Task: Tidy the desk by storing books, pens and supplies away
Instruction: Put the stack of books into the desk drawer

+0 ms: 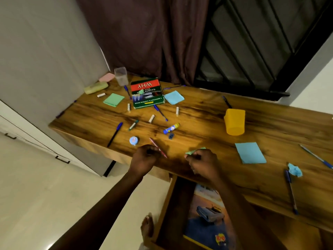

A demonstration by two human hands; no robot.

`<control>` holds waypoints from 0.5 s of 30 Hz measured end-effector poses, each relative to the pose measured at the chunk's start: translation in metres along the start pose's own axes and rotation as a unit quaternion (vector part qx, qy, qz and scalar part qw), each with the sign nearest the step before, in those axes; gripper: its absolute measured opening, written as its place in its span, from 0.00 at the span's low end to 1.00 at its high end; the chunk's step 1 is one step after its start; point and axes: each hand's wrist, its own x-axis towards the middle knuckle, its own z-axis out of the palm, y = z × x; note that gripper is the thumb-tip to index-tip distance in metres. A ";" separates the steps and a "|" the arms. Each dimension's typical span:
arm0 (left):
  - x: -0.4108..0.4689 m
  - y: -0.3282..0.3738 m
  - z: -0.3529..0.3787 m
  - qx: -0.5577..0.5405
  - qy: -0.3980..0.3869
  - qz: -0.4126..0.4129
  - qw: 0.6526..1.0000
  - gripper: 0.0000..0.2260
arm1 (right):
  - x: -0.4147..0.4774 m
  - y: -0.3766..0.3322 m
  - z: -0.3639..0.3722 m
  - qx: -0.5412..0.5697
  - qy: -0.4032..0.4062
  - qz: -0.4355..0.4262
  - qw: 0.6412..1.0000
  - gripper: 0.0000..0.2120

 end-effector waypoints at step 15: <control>0.192 0.002 -0.087 -0.033 0.030 -0.001 0.999 0.19 | 0.160 -0.150 0.071 0.027 0.068 -0.027 0.997 0.17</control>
